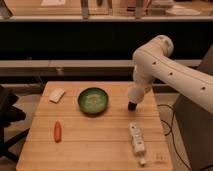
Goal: Place the ceramic cup over the eraser
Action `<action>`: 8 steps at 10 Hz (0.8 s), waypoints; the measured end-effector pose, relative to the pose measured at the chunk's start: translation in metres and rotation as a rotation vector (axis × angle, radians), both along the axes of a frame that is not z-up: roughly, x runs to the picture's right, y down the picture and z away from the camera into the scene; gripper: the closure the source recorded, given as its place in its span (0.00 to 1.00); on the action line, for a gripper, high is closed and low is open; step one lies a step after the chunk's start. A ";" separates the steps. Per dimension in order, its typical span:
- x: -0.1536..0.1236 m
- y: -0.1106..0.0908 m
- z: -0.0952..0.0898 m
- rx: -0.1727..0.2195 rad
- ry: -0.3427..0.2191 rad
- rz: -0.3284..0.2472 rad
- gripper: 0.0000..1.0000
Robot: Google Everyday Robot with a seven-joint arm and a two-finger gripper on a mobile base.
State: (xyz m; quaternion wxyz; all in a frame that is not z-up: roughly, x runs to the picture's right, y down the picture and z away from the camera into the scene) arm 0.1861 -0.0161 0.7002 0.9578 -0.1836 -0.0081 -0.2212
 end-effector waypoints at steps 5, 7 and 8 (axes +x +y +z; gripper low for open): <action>-0.002 0.004 0.028 -0.036 -0.015 0.020 0.20; -0.003 0.008 0.042 -0.057 -0.037 0.032 0.20; -0.006 0.012 0.048 -0.070 -0.048 0.037 0.20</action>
